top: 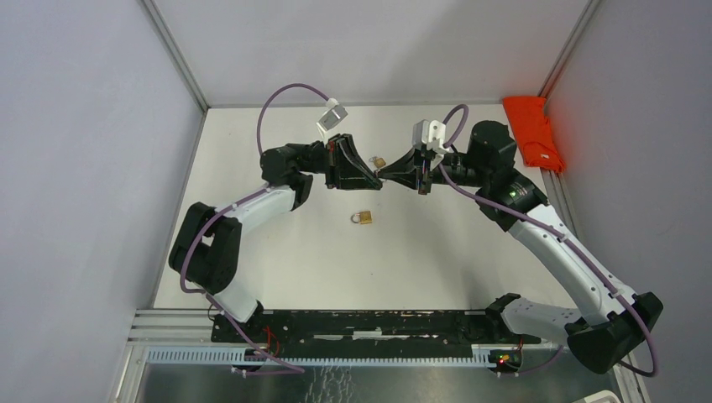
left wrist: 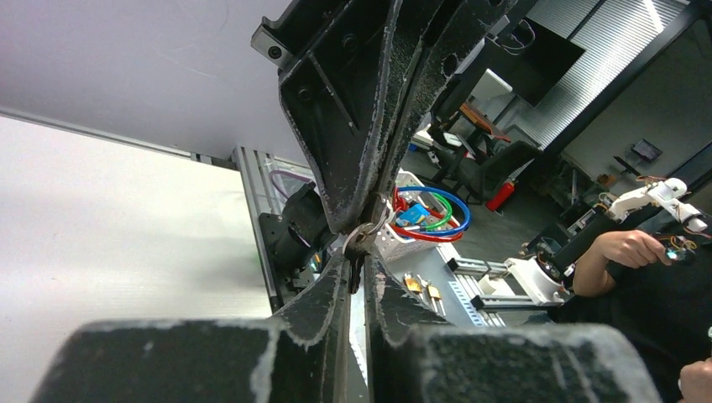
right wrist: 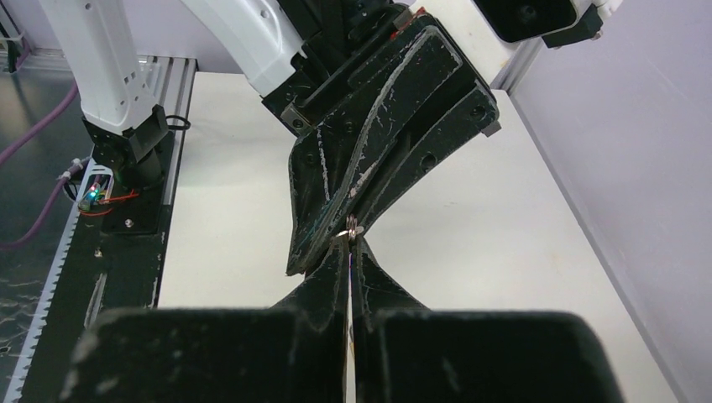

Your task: Unlock with the key

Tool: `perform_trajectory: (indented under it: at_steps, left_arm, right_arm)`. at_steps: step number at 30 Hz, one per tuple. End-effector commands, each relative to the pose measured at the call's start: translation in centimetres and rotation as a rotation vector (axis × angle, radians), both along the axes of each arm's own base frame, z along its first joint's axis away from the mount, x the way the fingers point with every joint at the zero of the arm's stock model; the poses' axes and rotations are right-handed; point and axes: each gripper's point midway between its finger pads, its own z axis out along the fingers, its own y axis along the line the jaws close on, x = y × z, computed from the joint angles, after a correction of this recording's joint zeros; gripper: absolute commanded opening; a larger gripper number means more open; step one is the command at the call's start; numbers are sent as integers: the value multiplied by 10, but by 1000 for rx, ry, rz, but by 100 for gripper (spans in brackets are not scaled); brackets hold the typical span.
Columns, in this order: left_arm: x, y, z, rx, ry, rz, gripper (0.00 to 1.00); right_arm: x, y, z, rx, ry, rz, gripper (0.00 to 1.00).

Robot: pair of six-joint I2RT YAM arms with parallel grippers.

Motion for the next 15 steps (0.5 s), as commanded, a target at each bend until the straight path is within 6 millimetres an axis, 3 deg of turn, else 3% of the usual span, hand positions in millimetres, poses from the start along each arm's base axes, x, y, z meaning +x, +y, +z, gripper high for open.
perform_trajectory:
  at_steps: [1,9,15]
  left_arm:
    - [-23,11,23,-118,-225,-21,11]
    - [-20,10,23,-108,-211,-25,2]
    - [-12,8,19,-95,-183,-24,2]
  right_arm:
    - [-3,-3,25,35,-84,-7,0]
    - [1,-12,10,4,-68,-77,0]
    - [3,-21,0,-26,-42,-135,0]
